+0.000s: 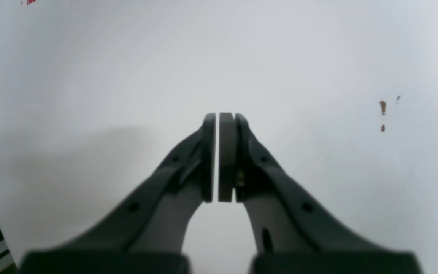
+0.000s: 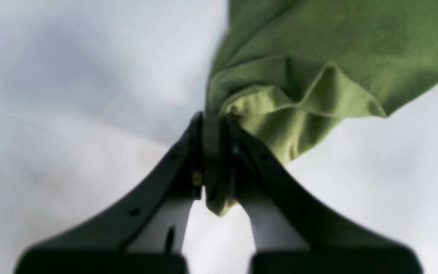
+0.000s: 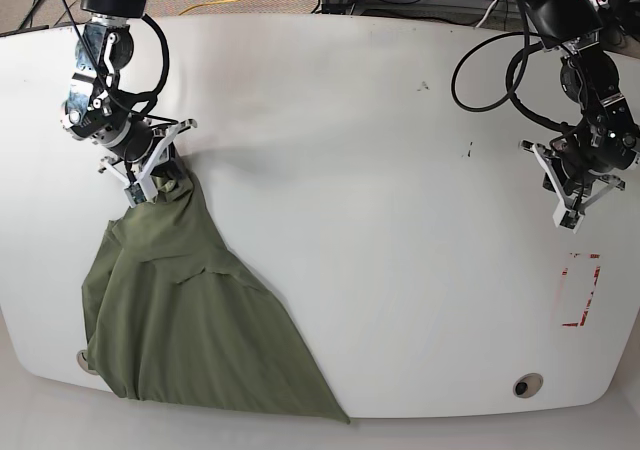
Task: Layout the t-shirt on the table in an organized manner, then fold the t-shirt properly
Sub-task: 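Lift the shirt with both grippers and release it with the left gripper, then move the left gripper down to the shirt's loose edge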
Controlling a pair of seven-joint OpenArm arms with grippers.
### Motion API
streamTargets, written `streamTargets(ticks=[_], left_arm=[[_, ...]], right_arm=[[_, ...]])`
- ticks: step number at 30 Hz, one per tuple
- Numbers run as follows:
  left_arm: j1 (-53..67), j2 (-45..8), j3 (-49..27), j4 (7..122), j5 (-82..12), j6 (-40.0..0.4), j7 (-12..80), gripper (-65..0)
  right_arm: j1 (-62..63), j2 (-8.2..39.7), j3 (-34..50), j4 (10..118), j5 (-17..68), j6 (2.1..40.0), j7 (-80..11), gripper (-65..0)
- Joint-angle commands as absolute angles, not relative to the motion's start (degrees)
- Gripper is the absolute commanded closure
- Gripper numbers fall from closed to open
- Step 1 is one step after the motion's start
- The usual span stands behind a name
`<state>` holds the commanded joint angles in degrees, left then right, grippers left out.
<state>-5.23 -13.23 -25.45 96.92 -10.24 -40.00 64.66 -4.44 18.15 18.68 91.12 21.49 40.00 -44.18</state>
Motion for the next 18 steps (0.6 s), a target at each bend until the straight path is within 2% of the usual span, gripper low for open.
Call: streamTargets(ticks=[8, 18], left_arm=[[-8.48, -11.3, -20.79, 96.92, -9.98, -40.0, 64.92, 0.0], [-10.59, -6.73, -17.71, 96.84, -9.98, -40.0, 64.66, 0.0]], right_arm=[[-7.52, 18.24, 18.77, 93.41, 21.85, 40.0, -44.18, 0.0], [-21.14, 15.52, 18.86, 102.29, 21.93, 40.0, -44.18, 0.0]])
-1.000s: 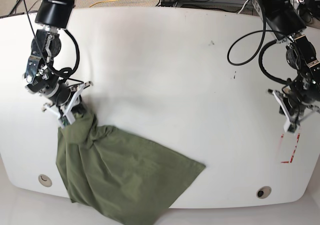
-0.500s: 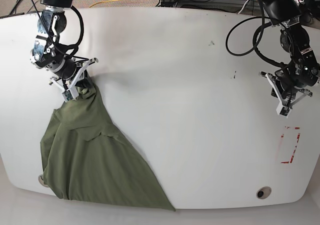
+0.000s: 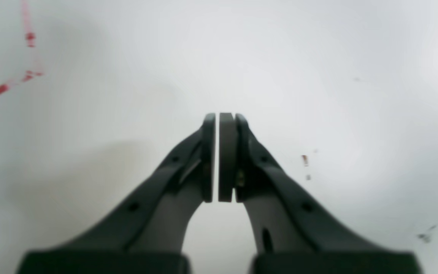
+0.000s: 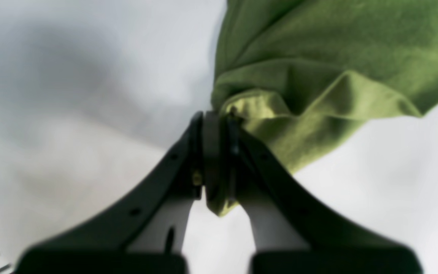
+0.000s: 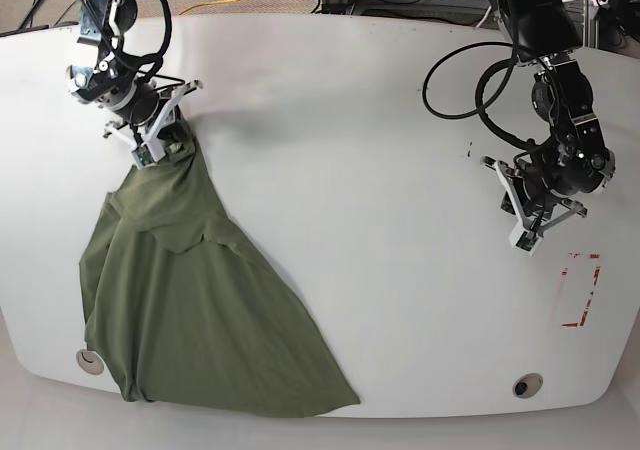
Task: Layout the t-shirt on the table in an organized manner, then fold the t-shirt properly
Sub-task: 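Move the left gripper down to the shirt's loose edge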
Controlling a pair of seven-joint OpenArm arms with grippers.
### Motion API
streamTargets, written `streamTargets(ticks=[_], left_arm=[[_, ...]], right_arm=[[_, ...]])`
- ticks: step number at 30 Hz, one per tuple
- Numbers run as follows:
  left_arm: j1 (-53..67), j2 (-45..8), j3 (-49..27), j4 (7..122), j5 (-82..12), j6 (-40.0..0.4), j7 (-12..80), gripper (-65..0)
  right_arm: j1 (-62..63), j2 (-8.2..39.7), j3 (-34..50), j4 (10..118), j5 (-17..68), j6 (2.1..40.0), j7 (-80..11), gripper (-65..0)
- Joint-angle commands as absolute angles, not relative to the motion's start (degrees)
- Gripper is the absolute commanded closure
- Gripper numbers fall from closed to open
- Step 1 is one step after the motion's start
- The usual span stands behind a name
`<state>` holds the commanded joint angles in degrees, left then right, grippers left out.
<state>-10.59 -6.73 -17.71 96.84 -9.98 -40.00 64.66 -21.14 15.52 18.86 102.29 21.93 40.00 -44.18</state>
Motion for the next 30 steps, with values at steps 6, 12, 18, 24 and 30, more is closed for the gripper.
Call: streamTargets(ticks=[6, 12, 18, 24, 30], left_arm=[[-11.03, -4.35, -14.73, 96.84, -9.98, -40.0, 64.66, 0.0], [-13.05, -2.33, -11.21, 96.13, -9.89, -40.0, 63.43, -1.3], [-15.96, 0.13, -10.24, 88.48, -9.89, -39.6, 60.79, -24.3], [-19.65, 1.54, -10.33, 79.34, -10.15, -35.65, 54.9, -42.2], [-24.13, 4.09, -10.68, 69.32, -10.24, -33.54, 49.98, -42.2]], right_arm=[[-30.2, 14.11, 18.86, 106.07, 21.93, 40.0, -44.18, 0.0], [-34.77, 13.93, 18.86, 107.65, 21.76, 40.0, -44.18, 0.0], [-35.3, 13.93, 18.86, 107.74, 21.41, 40.0, -44.18, -5.9], [-35.03, 13.58, 18.86, 107.82, 21.41, 40.0, -44.18, -19.7], [-34.24, 13.49, 18.86, 107.47, 21.41, 40.0, -44.18, -23.1]])
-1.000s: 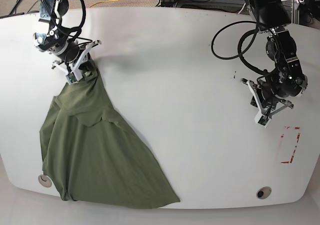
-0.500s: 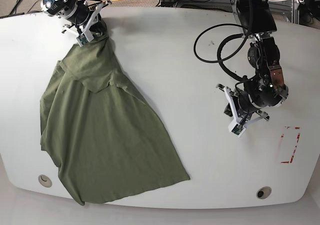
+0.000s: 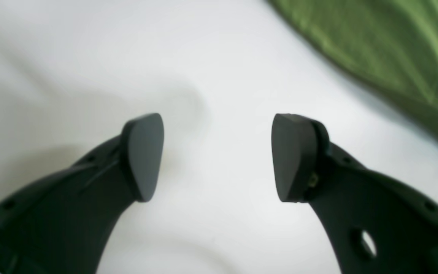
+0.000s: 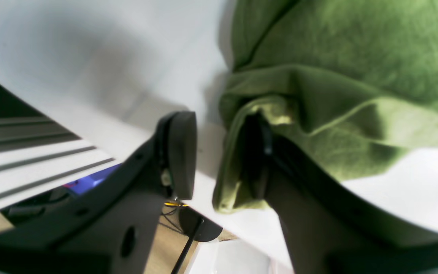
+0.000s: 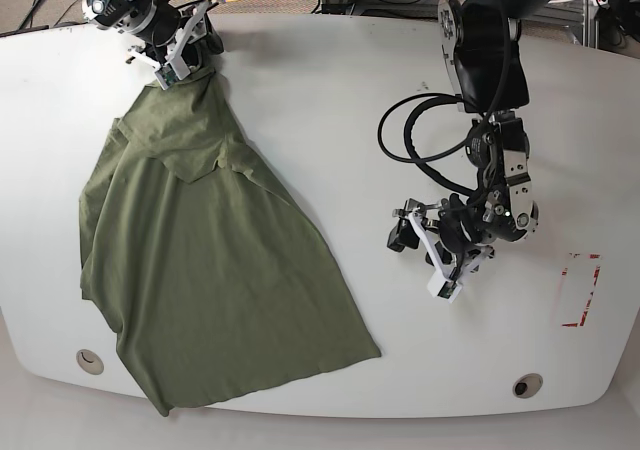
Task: Layout the t-shirt on the table in an organized manner, then fold the t-shirt properly
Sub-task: 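Move the left gripper down to the shirt's loose edge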
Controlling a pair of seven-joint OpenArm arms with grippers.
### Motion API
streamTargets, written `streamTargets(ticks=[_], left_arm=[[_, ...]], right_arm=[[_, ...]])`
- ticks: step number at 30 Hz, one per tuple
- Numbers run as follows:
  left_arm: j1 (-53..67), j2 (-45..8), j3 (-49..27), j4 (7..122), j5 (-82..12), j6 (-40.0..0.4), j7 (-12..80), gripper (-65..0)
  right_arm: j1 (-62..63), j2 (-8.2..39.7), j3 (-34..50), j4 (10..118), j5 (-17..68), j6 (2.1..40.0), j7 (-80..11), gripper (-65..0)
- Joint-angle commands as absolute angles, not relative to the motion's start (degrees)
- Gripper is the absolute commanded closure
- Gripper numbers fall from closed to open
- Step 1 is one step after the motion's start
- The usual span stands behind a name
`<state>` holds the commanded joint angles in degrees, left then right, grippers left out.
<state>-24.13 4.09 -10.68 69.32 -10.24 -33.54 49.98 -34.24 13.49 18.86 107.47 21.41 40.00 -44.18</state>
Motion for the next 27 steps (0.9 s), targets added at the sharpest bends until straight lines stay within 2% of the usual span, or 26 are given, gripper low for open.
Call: streamTargets(ticks=[5, 9, 18, 27], left_arm=[[-27.12, 7.08, -12.44, 60.26, -10.24, -33.19, 44.62, -42.2], [-29.14, 9.0, -13.93, 52.79, -10.24, -28.97, 40.4, -42.2], [-33.98, 9.0, -15.08, 33.89, -11.65, -22.46, 28.53, -42.5], [-39.78, 9.0, -13.49, 19.21, -18.77, -20.44, 20.62, -42.5]], right_arm=[[-33.63, 13.41, 18.86, 107.74, 21.41, 40.0, -44.18, -23.1], [-33.45, 13.41, 18.86, 107.56, 21.41, 40.0, -44.18, -23.1], [-33.45, 13.32, 18.86, 107.82, 21.85, 40.0, -44.18, -23.1], [-33.45, 12.62, 18.86, 107.91, 21.93, 40.0, -44.18, -22.8]])
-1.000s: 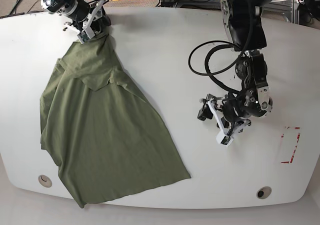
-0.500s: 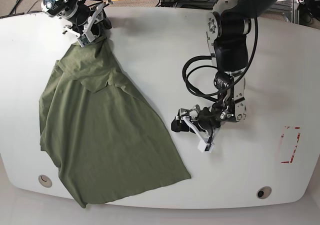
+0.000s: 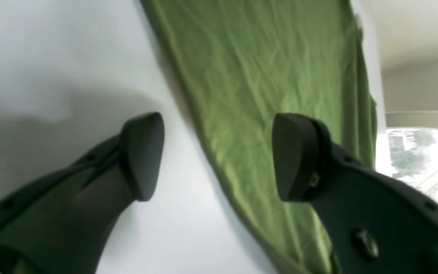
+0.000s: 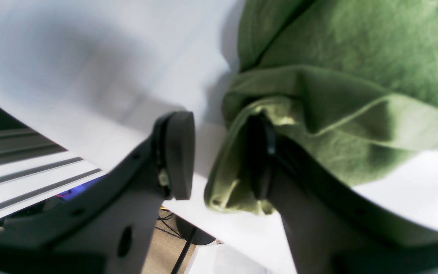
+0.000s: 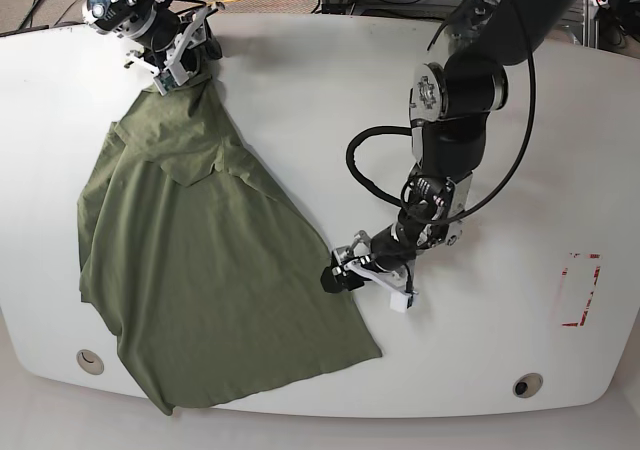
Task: Layout the t-shirt on the table in an organized manner, then fold the t-shirt properly
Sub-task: 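Move the left gripper down to the shirt's loose edge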
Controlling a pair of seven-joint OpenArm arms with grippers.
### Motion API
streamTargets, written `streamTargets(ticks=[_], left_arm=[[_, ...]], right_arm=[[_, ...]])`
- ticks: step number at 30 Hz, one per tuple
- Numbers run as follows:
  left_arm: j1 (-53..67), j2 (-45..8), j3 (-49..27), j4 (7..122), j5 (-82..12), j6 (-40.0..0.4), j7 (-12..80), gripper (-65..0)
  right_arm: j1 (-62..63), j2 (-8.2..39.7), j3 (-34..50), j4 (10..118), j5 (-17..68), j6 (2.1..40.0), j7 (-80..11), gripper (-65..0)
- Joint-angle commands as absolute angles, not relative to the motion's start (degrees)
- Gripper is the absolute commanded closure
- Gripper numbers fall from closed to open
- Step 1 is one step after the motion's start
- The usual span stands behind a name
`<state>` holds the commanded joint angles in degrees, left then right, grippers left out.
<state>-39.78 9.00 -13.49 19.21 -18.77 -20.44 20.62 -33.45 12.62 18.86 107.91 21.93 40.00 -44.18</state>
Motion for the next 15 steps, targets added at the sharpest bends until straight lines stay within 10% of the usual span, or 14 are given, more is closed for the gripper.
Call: streamTargets(ticks=[15], left_arm=[[-41.45, 9.0, 4.09, 16.31, -34.15, -16.57, 20.18, -41.9]], right_arm=[[-33.45, 11.3, 18.86, 110.29, 21.93, 40.0, -44.18, -22.7]])
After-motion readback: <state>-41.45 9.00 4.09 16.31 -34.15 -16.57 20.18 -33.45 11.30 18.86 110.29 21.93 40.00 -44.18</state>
